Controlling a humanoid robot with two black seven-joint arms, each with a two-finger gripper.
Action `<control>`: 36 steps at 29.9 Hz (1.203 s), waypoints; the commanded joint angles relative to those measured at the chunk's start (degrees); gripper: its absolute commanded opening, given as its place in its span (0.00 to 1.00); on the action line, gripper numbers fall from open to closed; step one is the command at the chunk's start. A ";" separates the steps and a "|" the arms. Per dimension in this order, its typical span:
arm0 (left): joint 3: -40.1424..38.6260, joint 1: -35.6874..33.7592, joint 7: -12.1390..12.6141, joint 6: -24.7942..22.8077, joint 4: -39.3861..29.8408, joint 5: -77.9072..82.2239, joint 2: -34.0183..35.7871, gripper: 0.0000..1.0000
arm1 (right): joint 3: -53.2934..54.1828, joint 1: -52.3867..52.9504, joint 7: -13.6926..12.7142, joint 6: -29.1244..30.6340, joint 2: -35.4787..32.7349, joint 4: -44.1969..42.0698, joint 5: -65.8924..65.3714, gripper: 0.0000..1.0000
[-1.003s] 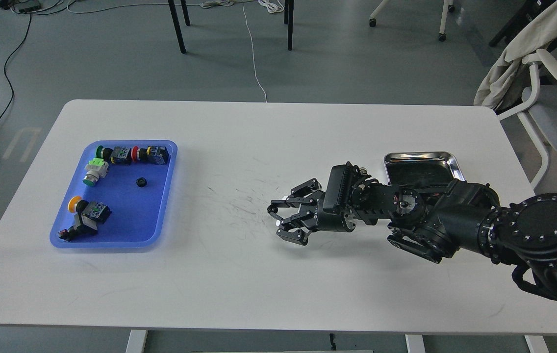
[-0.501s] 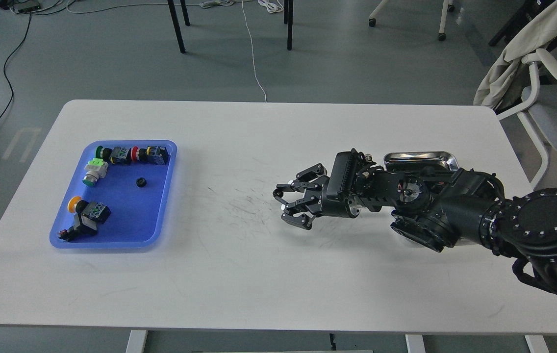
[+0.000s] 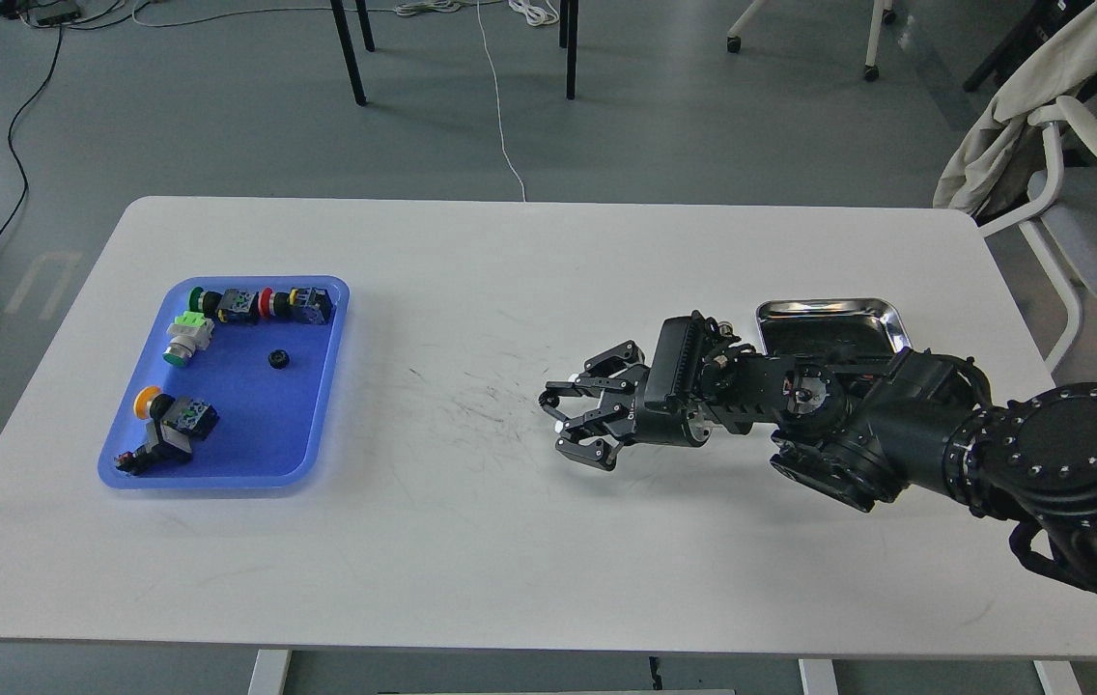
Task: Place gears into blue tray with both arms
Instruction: 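Lower the right gripper to the table and release the black part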
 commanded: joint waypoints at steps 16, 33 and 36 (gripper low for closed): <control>0.00 -0.01 0.00 0.00 -0.08 -0.08 0.48 0.99 | 0.03 -1.96 -0.32 0.00 0.00 -0.04 -0.29 0.28; 0.35 0.07 0.00 0.00 -0.34 0.09 1.97 0.99 | 8.99 -0.91 -0.76 0.00 0.00 -0.57 6.20 0.86; 0.62 0.07 0.00 0.00 -2.35 0.09 2.24 0.99 | 10.31 1.28 -0.76 0.00 0.00 -0.65 12.96 0.89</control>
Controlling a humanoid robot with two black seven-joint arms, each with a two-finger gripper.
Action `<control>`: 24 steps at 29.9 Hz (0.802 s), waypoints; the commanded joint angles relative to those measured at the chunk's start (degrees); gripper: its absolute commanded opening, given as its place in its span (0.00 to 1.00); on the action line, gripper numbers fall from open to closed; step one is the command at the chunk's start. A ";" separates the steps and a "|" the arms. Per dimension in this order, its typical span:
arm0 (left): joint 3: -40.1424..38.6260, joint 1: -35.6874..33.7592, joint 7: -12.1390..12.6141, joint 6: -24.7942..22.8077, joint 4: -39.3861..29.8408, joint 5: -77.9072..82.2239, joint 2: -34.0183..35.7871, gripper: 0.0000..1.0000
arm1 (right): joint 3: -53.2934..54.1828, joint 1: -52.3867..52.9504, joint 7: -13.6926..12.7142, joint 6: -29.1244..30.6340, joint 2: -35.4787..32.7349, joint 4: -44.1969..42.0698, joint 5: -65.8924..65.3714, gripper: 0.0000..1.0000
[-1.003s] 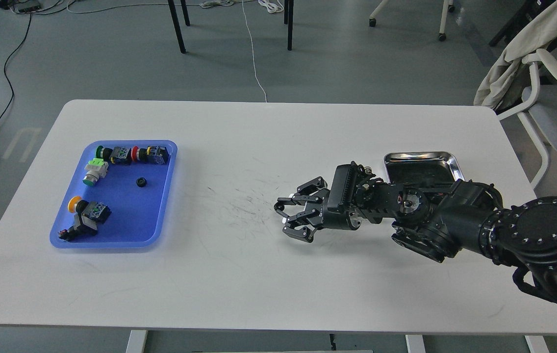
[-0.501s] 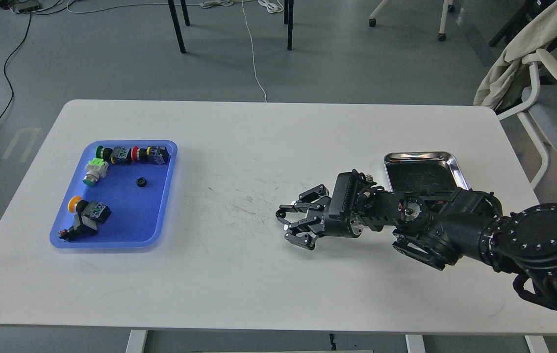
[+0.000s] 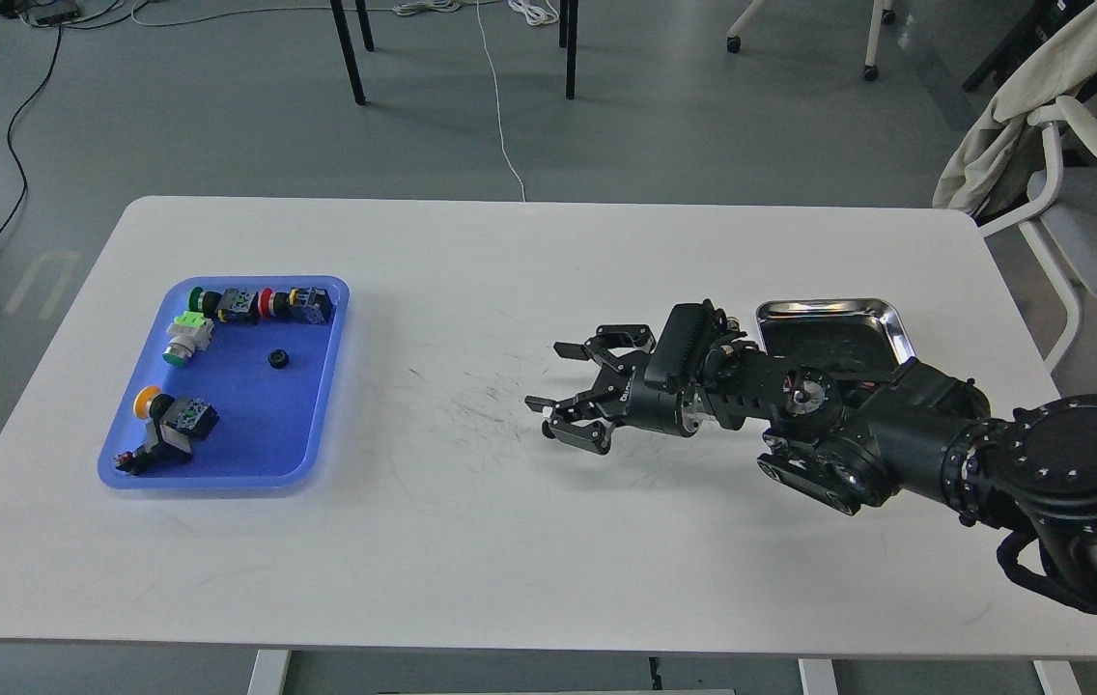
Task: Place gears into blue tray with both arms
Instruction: 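Lower the right gripper to the table and release the black part, then retract the right arm back beside the metal tray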
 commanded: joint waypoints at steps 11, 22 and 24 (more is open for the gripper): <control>0.73 5.01 0.00 -0.01 -19.93 1.50 5.22 0.99 | 1.44 7.08 0.01 0.92 0.00 0.20 30.71 0.94; 3.72 7.39 0.00 4.60 -39.09 14.67 7.51 0.99 | 4.07 7.08 -0.86 8.56 -13.35 1.08 53.37 0.95; 3.81 8.26 0.00 6.80 -42.34 18.36 7.42 0.99 | 4.16 6.91 -0.95 9.27 -15.28 1.08 56.99 0.95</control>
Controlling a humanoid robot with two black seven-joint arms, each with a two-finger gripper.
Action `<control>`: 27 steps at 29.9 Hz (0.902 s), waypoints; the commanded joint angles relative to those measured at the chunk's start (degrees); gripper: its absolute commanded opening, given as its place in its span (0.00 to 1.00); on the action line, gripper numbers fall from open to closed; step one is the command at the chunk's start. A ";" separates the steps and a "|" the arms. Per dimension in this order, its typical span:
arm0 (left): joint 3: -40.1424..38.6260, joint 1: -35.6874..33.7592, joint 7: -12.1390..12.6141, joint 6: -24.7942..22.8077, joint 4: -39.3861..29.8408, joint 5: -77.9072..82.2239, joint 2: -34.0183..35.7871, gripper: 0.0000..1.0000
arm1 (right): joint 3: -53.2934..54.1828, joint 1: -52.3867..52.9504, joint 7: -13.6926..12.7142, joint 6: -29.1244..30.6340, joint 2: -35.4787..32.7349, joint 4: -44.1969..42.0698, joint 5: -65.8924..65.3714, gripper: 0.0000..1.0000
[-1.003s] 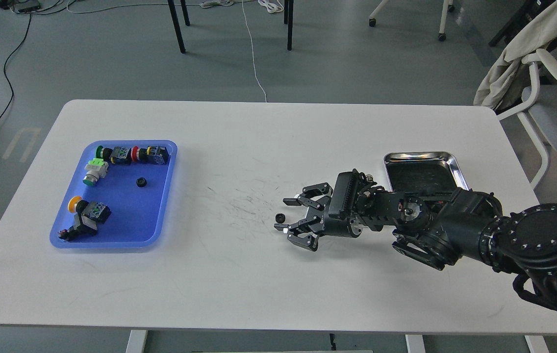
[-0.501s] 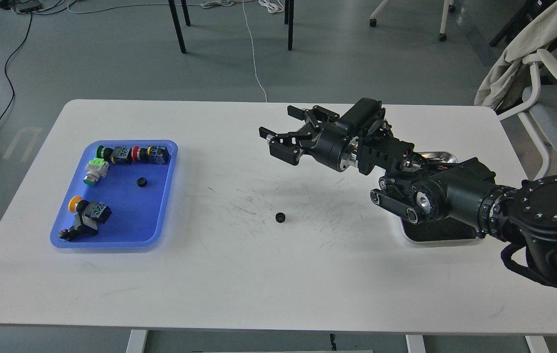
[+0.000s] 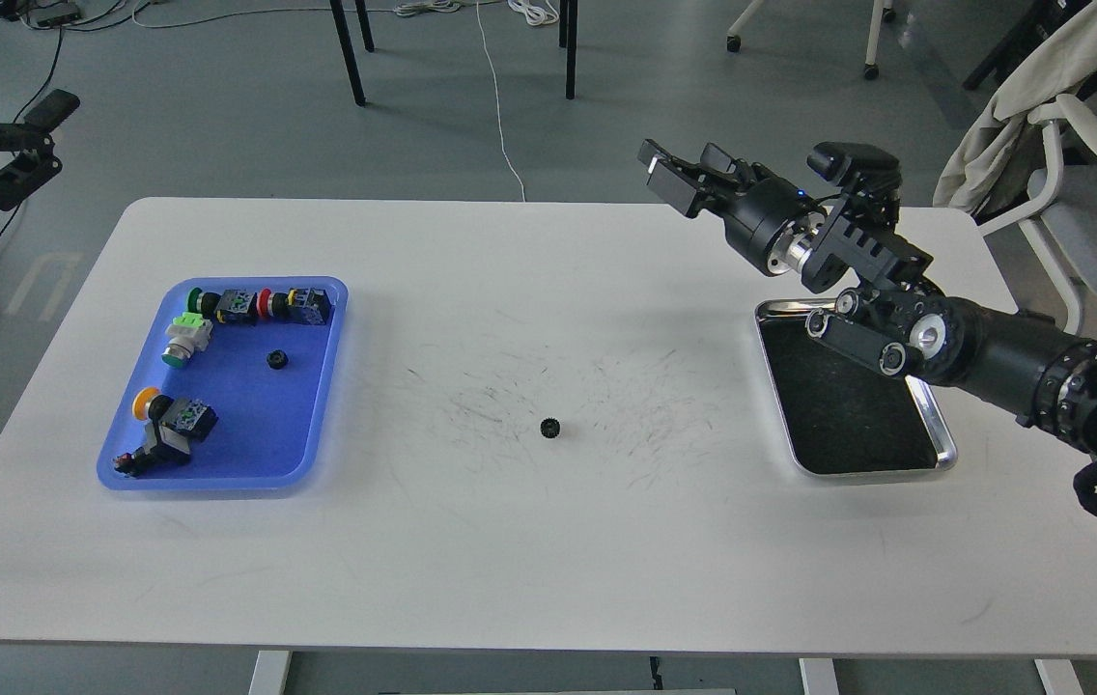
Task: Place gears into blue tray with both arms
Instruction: 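Retract the right arm back beside the metal tray, then move the left gripper from the blue tray toward the black part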
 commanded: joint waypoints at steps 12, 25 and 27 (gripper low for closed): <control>1.98 9.30 0.00 15.86 -18.10 22.37 -3.78 0.99 | 7.04 -5.09 -1.10 6.33 -17.16 8.34 19.63 0.95; 3.39 10.09 0.00 17.72 -18.28 28.45 -4.31 0.99 | 8.63 -6.85 -1.10 6.60 -18.65 8.96 19.72 0.95; 5.76 10.27 0.32 22.36 -19.42 48.89 -7.82 0.99 | 12.59 -9.66 -2.33 9.67 -21.90 9.92 30.96 0.95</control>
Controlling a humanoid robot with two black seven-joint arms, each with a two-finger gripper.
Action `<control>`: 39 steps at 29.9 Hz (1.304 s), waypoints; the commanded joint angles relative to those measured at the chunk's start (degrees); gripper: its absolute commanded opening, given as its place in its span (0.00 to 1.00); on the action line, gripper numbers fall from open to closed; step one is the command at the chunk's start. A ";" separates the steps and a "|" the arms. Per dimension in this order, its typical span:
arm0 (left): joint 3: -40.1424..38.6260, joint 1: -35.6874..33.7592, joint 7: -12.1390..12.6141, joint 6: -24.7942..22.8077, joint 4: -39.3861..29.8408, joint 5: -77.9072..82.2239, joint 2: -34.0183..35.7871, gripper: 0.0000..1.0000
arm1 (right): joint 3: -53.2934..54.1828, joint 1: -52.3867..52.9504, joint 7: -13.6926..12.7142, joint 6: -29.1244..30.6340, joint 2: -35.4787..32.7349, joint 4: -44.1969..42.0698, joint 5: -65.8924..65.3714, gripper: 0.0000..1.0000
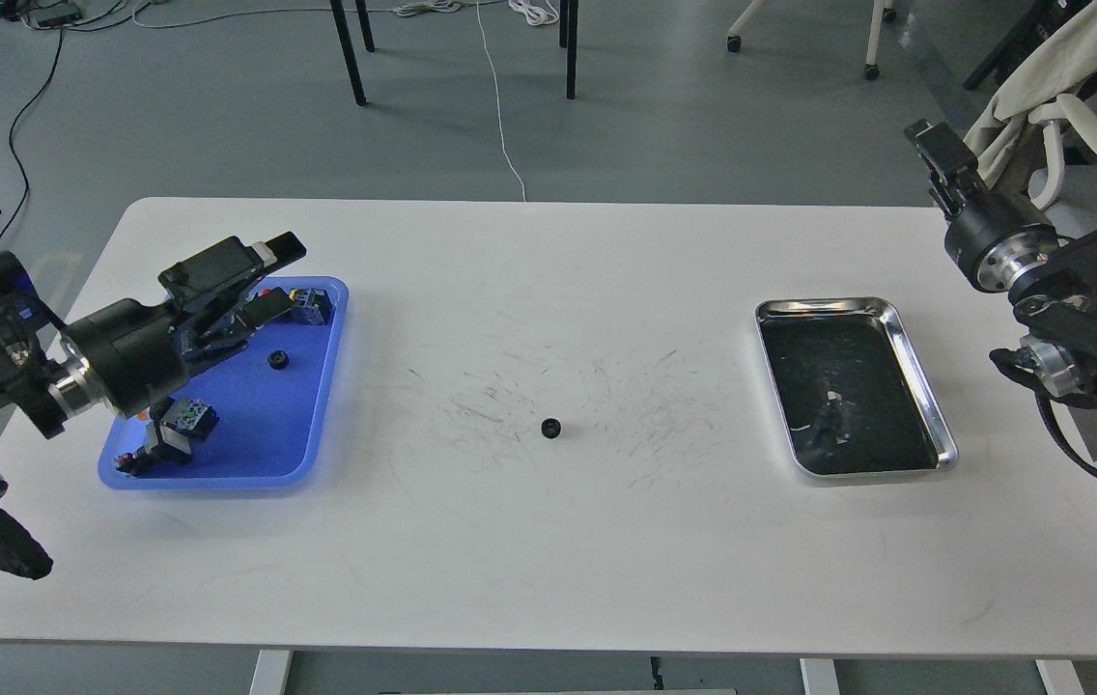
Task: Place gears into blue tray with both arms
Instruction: 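Move the left gripper from the blue tray toward the black part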
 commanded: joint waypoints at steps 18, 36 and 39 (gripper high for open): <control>2.65 2.82 -0.17 10.07 0.72 46.09 -11.45 0.99 | 9.59 -6.30 -1.56 2.41 -7.95 5.71 14.15 0.95; 2.56 -10.80 -0.17 8.93 12.32 61.23 -23.39 0.99 | 9.23 -6.47 -1.47 2.05 -8.12 5.62 13.89 0.95; 2.48 -10.54 -0.17 9.19 13.90 63.51 -24.63 0.99 | 9.32 -6.47 -1.56 1.97 -8.04 5.53 13.80 0.95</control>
